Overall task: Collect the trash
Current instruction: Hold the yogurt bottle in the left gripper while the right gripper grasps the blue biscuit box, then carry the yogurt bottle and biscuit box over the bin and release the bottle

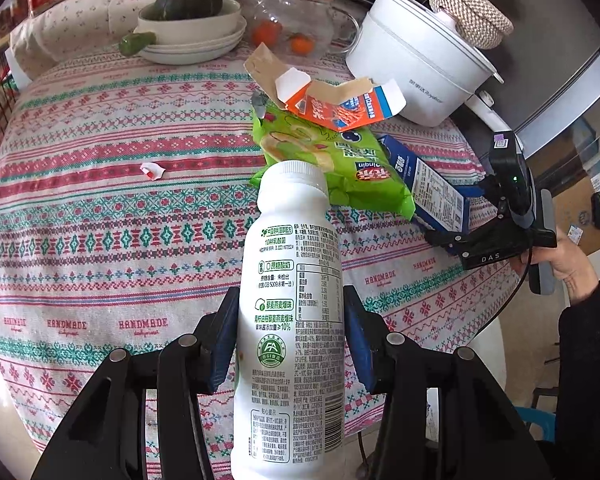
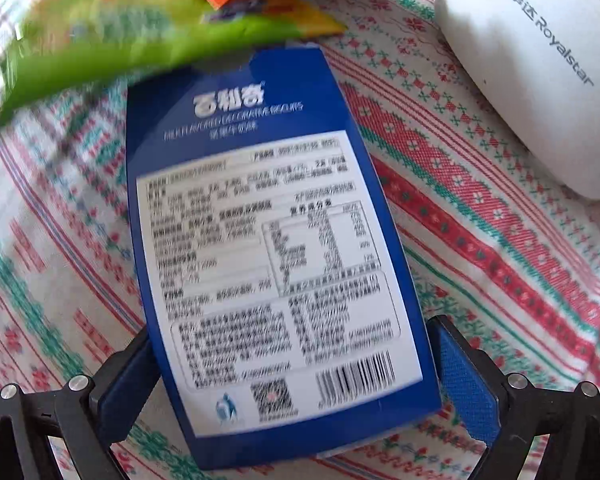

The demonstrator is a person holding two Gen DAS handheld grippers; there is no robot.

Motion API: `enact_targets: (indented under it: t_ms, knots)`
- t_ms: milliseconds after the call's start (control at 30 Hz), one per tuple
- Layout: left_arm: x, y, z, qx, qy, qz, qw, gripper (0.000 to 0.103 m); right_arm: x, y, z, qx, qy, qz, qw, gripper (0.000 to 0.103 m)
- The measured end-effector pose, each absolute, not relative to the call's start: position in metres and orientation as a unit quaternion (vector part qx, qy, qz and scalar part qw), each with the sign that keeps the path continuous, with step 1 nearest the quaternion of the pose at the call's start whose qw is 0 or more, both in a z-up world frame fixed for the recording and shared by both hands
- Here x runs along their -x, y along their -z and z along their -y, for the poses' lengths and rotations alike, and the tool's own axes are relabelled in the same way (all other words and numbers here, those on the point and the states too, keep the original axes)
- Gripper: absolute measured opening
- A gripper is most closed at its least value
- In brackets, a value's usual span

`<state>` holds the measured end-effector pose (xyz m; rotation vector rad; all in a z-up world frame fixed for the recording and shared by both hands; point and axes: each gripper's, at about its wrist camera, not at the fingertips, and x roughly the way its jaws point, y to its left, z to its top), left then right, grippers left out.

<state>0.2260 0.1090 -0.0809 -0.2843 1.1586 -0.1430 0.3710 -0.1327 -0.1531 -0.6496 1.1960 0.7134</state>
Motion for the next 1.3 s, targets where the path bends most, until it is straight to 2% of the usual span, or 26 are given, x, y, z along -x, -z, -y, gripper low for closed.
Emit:
enact_targets:
  t_ms: [300, 800, 1133, 1300]
  knots:
    - [-0.209, 0.062, -0.106, 0.142, 0.092, -0.524, 0.835, 0.052, -0.337, 0.126, 0.160, 0.203, -0.282, -0.541, 0.766, 0.099]
    - [-0.166, 0.033, -0.072, 0.132, 0.152, -0.484, 0.852, 0.051, -0.197, 0.038, 0.224, 0.014, -0.164, -0.517, 0.840, 0.096]
    - [-0.139, 0.035, -0.009, 0.071, 0.205, -0.471, 0.855, 0.052, -0.115, 0.029, 0.273, -0.108, -0.103, -0.490, 0.859, 0.096]
    - [-0.130, 0.048, 0.041, 0.043, 0.260, -0.486, 0.833, 0.052, -0.083, 0.017, 0.307, -0.128, -0.075, -0.467, 0.872, 0.096]
